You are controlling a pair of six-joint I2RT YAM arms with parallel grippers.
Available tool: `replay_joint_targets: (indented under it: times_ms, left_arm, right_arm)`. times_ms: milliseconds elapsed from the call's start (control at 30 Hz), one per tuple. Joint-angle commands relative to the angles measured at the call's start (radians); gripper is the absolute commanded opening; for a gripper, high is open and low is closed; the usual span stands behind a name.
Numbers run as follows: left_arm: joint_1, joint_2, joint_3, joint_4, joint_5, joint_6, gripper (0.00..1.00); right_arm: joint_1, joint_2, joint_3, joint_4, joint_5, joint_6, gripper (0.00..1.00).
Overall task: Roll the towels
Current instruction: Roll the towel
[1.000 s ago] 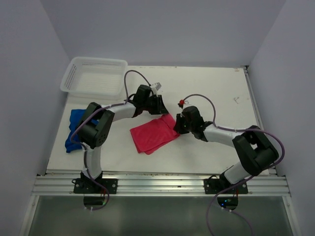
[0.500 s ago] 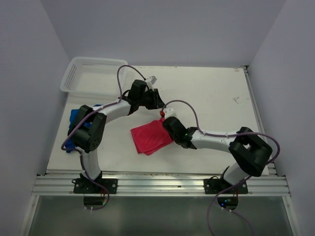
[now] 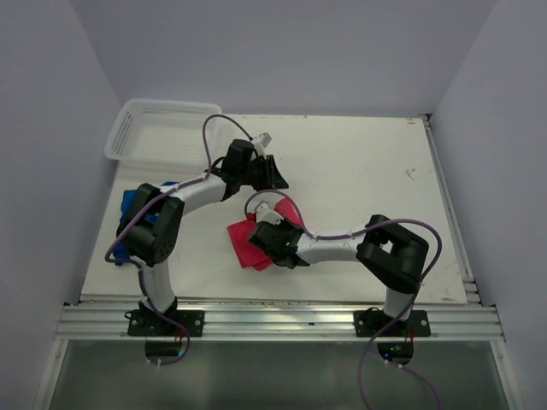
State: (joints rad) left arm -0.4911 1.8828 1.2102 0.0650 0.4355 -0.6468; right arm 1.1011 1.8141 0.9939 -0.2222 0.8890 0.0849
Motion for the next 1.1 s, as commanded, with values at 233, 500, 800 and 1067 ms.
replay_joint_targets:
  times_ms: [233, 500, 800, 1067]
  left_arm:
    - [-0.017, -0.086, -0.058, 0.041, 0.034, -0.01, 0.31]
    - [-0.052, -0.091, -0.116, 0.058, 0.048, -0.005, 0.31]
    - [-0.061, -0.093, -0.17, 0.061, 0.046, 0.012, 0.31]
    - [-0.063, -0.037, -0.193, 0.053, -0.009, 0.026, 0.31]
  right_arm:
    - [0.091, 0.183, 0.147, -0.137, 0.146, -0.033, 0.0]
    - [0.094, 0.258, 0.193, -0.175, 0.14, -0.016, 0.0]
    - [0.091, 0.291, 0.213, -0.192, 0.125, -0.004, 0.01]
    - [0.075, 0.263, 0.207, -0.192, 0.067, 0.042, 0.12]
